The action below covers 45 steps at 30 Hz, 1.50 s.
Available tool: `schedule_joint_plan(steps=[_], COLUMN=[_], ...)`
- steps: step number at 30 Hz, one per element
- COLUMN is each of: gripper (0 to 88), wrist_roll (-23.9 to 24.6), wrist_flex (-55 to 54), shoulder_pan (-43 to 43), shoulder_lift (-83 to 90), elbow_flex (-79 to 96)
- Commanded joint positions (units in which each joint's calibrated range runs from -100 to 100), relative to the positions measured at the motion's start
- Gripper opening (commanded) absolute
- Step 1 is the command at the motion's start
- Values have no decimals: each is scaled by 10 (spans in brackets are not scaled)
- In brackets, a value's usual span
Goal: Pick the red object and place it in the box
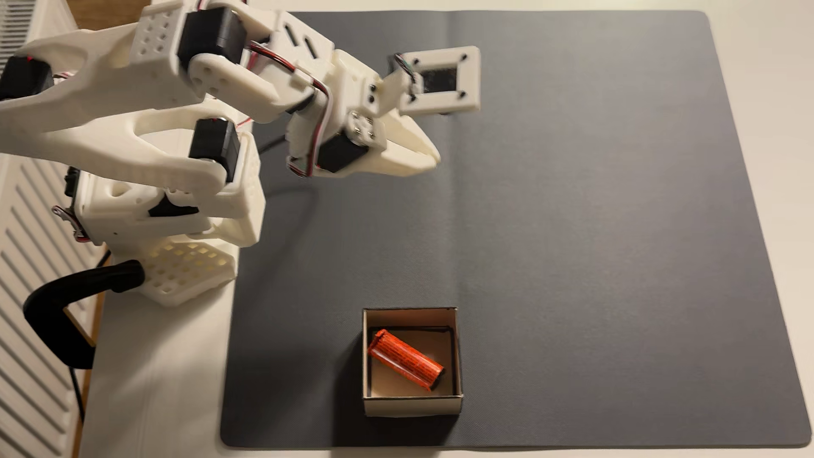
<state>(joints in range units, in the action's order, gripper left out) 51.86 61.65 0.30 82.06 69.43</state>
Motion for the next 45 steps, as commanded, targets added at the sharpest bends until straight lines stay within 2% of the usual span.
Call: schedule_joint_plan(steps=[1,4,26,32,45], gripper=[7,7,8,8,8], wrist_roll=[1,1,1,1,1], wrist_flex=[3,10,100,140,140], shoulder_pan=[10,10,4,3,4], shoulder_lift=[110,179,172,172,171], elbow_flex=[63,123,304,304,304])
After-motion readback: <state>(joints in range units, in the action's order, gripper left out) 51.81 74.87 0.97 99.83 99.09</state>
